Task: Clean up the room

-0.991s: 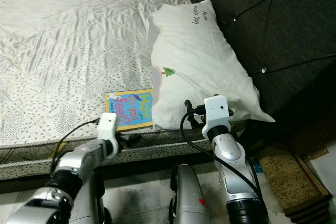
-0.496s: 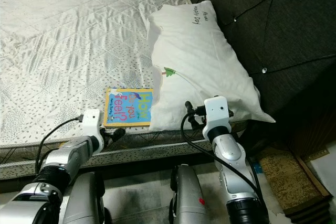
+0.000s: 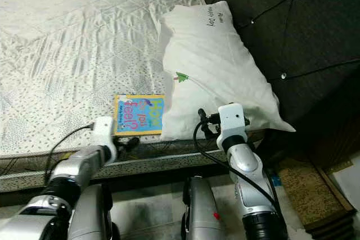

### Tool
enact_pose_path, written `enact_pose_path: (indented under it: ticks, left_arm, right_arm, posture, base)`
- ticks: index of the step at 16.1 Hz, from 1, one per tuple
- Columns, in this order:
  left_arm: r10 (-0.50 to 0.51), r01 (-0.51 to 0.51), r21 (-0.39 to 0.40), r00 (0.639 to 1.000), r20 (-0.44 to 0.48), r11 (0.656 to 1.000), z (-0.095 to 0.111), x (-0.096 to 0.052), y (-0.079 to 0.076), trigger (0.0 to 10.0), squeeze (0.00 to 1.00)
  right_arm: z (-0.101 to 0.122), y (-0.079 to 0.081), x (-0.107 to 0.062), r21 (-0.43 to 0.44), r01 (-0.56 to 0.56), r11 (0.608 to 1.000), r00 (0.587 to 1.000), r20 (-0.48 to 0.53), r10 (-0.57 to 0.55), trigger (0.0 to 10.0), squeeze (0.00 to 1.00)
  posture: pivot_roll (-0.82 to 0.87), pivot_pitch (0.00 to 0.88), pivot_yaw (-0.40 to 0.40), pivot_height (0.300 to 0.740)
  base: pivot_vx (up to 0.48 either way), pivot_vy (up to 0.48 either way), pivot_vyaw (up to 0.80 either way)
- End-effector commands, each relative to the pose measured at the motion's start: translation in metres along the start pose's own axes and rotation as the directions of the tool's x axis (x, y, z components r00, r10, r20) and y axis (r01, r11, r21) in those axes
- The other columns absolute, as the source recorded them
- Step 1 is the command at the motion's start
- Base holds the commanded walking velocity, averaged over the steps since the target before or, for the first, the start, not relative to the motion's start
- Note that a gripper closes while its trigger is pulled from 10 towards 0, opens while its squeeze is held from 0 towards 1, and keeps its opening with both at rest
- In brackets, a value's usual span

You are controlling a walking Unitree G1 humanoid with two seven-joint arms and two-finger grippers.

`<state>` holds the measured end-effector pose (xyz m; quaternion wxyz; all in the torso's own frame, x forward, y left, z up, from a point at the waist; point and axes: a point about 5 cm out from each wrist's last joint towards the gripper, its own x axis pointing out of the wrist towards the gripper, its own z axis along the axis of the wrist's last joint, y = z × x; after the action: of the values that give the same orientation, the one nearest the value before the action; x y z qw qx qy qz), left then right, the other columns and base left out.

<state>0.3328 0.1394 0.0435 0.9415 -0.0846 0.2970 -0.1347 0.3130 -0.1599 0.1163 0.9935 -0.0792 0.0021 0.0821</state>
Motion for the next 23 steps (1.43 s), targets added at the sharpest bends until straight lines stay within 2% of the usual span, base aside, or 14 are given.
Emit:
enact_pose_path:
  ticks: [1,4,5,6,7,8,9,11,14,19,23]
  left_arm:
    - [-0.021,0.022,0.027,0.999,-0.027,0.999,-0.005,0.001,-0.005,10.0,1.0]
    - [-0.042,0.047,0.058,0.996,-0.084,0.997,-0.011,0.002,-0.007,10.0,1.0]
    - [-0.041,0.047,0.071,0.996,-0.085,0.996,-0.009,0.002,-0.007,10.0,0.81]
    - [-0.046,0.054,0.09,0.995,-0.092,0.994,-0.009,0.002,-0.008,10.0,0.5]
    - [-0.038,0.048,0.105,0.995,-0.09,0.993,-0.008,0.003,-0.008,10.0,0.09]
    - [-0.012,0.019,0.098,0.998,-0.068,0.995,-0.004,0.003,-0.004,10.0,0.08]
    - [0.04,-0.037,0.084,0.999,-0.033,0.996,0.001,0.001,0.005,10.0,0.0]
    - [0.061,-0.06,0.063,0.998,-0.016,0.996,0.006,0.0,0.013,10.0,0.0]
    - [0.098,-0.098,0.079,0.995,0.001,0.992,0.014,0.0,0.02,10.0,0.0]
    - [0.133,-0.134,0.072,0.991,0.008,0.988,0.018,-0.001,0.027,10.0,0.0]
    - [0.106,-0.107,0.069,0.994,0.018,0.992,0.017,0.0,0.021,10.0,0.0]
  right_arm:
    - [0.0,-0.001,0.0,0.001,0.001,1.0,1.0,0.001,-0.001,10.0,0.0]
    - [-0.001,-0.003,0.001,0.0,0.007,1.0,1.0,0.001,-0.007,10.0,0.0]
    - [0.0,-0.003,0.001,0.0,0.007,1.0,1.0,0.001,-0.007,10.0,0.0]
    - [0.0,-0.003,0.001,0.001,0.007,1.0,1.0,0.002,-0.007,10.0,0.0]
    - [0.0,-0.002,0.001,0.001,0.006,1.0,1.0,0.002,-0.006,10.0,0.0]
    - [0.0,-0.003,0.0,0.001,0.008,1.0,1.0,0.002,-0.008,10.0,0.0]
    - [-0.002,-0.004,-0.001,0.0,0.012,1.0,1.0,-0.001,-0.012,10.0,0.0]
    - [-0.002,-0.005,-0.002,0.0,0.014,1.0,1.0,-0.001,-0.014,10.0,0.0]
    - [0.0,-0.006,-0.003,-0.001,0.018,1.0,1.0,0.001,-0.018,10.0,0.0]
    - [0.0,-0.007,-0.004,-0.004,0.021,1.0,1.0,-0.002,-0.021,10.0,0.0]
    - [-0.002,-0.007,-0.005,-0.002,0.02,1.0,1.0,-0.005,-0.02,10.0,0.0]
  posture:
    - [-0.07,0.141,-0.065,0.575]
    - [-0.07,0.141,-0.064,0.575]
    - [-0.07,0.141,-0.064,0.575]
    - [-0.07,0.141,-0.064,0.575]
    - [-0.07,0.142,-0.062,0.575]
    - [-0.07,0.142,-0.062,0.575]
    - [-0.07,0.142,-0.062,0.575]
    - [-0.08,0.146,-0.06,0.575]
    - [-0.09,0.148,-0.06,0.575]
    - [-0.1,0.153,-0.061,0.575]
    - [-0.09,0.155,-0.061,0.575]
  base:
    - [0.0,0.0,0.0]
    - [0.0,0.0,0.0]
    - [0.0,0.0,0.0]
    - [0.0,0.0,0.0]
    - [0.0,0.0,0.0]
    - [0.0,0.0,0.0]
    - [0.0,0.0,0.0]
    - [0.0,0.0,0.0]
    - [0.0,0.0,0.0]
    - [0.0,0.0,0.0]
    - [0.0,0.0,0.0]
